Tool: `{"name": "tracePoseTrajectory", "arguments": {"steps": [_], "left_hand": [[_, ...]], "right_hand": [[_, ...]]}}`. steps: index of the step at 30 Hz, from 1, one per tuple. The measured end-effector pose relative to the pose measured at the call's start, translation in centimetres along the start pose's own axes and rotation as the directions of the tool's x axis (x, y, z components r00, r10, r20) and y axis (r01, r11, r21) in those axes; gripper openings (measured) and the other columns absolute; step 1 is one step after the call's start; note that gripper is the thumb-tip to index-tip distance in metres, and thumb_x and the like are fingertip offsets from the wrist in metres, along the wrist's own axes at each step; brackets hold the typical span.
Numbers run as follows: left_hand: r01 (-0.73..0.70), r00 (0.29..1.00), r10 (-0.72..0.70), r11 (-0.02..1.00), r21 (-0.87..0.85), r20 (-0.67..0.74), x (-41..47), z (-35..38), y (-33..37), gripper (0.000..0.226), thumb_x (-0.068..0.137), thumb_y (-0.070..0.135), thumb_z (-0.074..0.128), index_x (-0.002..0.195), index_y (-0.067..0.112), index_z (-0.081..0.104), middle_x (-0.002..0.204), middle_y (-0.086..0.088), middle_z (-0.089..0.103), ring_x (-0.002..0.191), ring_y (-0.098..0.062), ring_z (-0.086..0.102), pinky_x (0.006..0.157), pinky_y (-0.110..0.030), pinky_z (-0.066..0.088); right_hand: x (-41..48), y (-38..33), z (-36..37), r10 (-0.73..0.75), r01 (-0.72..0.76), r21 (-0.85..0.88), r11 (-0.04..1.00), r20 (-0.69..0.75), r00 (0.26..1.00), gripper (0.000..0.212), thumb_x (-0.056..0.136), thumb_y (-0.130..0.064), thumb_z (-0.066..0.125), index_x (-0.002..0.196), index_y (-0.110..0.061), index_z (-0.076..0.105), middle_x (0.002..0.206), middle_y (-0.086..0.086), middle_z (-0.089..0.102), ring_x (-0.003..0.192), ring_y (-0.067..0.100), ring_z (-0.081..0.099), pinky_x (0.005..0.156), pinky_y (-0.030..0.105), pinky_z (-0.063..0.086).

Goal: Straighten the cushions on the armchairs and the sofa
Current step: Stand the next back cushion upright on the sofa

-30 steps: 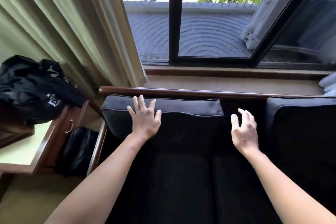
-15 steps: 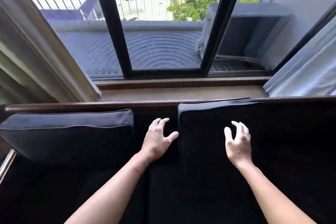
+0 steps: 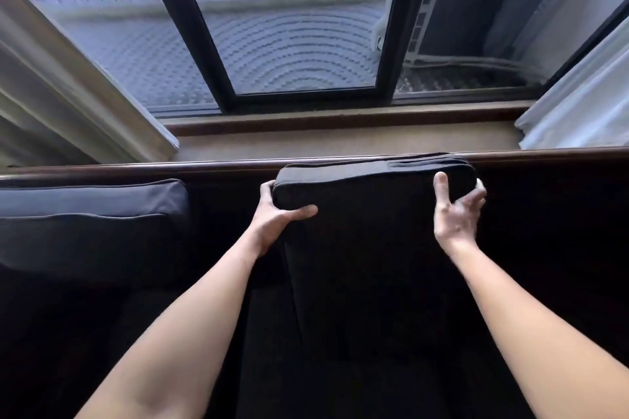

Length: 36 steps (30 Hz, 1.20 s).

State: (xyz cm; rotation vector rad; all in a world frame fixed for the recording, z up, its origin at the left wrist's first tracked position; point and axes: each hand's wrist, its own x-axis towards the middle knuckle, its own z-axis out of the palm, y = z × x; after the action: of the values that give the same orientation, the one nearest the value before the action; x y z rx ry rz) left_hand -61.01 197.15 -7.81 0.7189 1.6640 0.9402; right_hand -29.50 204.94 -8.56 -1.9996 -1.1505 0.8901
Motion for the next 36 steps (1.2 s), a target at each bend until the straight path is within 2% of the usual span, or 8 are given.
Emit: {"name": "tracePoseTrajectory", "arguments": {"steps": [4,8,12,21,27,31,33,36], "left_hand": [[-0.035,0.999,0.034,0.996,-0.078,-0.011,-0.9,0.1,-1.4,0.115,0.046,0.027,0.106,0.144,0.030,0.046,0.129,0.002,0.073,0.120,-0.017,0.072,0.102,-0.043,0.059],[-0.022,1.000,0.023,0.998,-0.055,0.010,-3.5,-1.8,-3.1,0.088,0.051,0.020,0.105,0.132,0.018,0.071,0.122,-0.005,0.081,0.115,-0.027,0.077,0.105,-0.056,0.058],[-0.028,0.999,0.027,0.998,-0.057,-0.017,-9.2,-3.9,-5.6,0.097,0.051,0.024,0.109,0.137,0.012,0.065,0.127,-0.011,0.078,0.117,-0.031,0.076,0.103,-0.058,0.059],[-0.241,0.961,0.232,0.970,-0.042,-0.152,-21.6,-7.9,-7.4,0.088,0.050,0.005,0.104,0.126,0.016,0.062,0.120,-0.011,0.076,0.110,-0.026,0.076,0.088,-0.035,0.064],[-0.427,0.890,0.445,0.890,0.159,-0.103,-27.3,-12.6,-2.4,0.084,0.046,0.003,0.109,0.113,0.011,0.058,0.101,0.001,0.074,0.087,-0.002,0.073,0.075,-0.020,0.057],[-0.533,0.825,0.565,0.764,0.362,0.023,-29.8,-13.2,0.2,0.088,0.040,0.044,0.107,0.112,0.025,0.061,0.102,0.004,0.076,0.095,-0.016,0.075,0.086,-0.035,0.061],[-0.533,0.804,0.590,0.666,0.522,0.069,-30.1,-12.2,0.1,0.089,0.040,0.052,0.104,0.114,0.025,0.062,0.105,0.009,0.071,0.099,-0.015,0.069,0.092,-0.034,0.055],[-0.515,0.805,0.567,0.521,0.681,0.174,-29.6,-9.4,-2.4,0.089,0.047,0.050,0.102,0.119,0.017,0.064,0.105,0.010,0.061,0.100,-0.019,0.061,0.096,-0.040,0.049]], "right_hand": [[-1.0,0.2,-0.6,0.016,-0.016,-0.010,1.000,-0.002,1.000,0.097,0.086,-0.083,0.043,0.155,-0.019,0.017,0.160,0.019,0.029,0.141,0.041,0.040,0.112,0.047,0.032],[-4.0,0.4,-1.1,-0.075,0.077,0.051,0.996,-0.030,0.997,0.094,0.086,-0.080,0.048,0.150,-0.016,0.023,0.159,0.010,0.032,0.141,0.031,0.040,0.106,0.036,0.031],[-9.3,0.9,-2.1,-0.160,0.177,0.154,0.972,-0.117,0.980,0.090,0.084,-0.075,0.049,0.146,-0.013,0.030,0.152,0.008,0.042,0.136,0.026,0.045,0.107,0.031,0.034],[-20.8,0.7,-4.5,-0.177,0.256,0.354,0.900,-0.242,0.954,0.071,0.097,-0.066,0.045,0.139,-0.010,0.037,0.138,0.004,0.053,0.123,0.017,0.054,0.095,0.006,0.034],[-26.5,3.3,-3.2,0.043,0.046,0.495,0.867,-0.165,0.985,0.075,0.107,-0.053,0.035,0.157,-0.001,0.016,0.161,0.012,0.029,0.140,0.007,0.030,0.102,0.006,0.020],[-29.0,5.8,-1.0,0.310,-0.252,0.586,0.770,0.001,0.951,0.090,0.094,-0.068,0.041,0.154,-0.002,0.027,0.159,0.015,0.035,0.144,0.028,0.038,0.119,0.036,0.028],[-29.6,7.3,0.1,0.398,-0.389,0.540,0.746,0.106,0.911,0.086,0.082,-0.066,0.046,0.143,-0.006,0.039,0.147,0.017,0.047,0.132,0.035,0.050,0.114,0.049,0.038],[-31.0,8.7,1.9,0.306,-0.404,0.360,0.841,0.300,0.904,0.068,0.090,-0.054,0.049,0.135,-0.004,0.051,0.137,0.013,0.056,0.122,0.031,0.056,0.108,0.041,0.044]]}}
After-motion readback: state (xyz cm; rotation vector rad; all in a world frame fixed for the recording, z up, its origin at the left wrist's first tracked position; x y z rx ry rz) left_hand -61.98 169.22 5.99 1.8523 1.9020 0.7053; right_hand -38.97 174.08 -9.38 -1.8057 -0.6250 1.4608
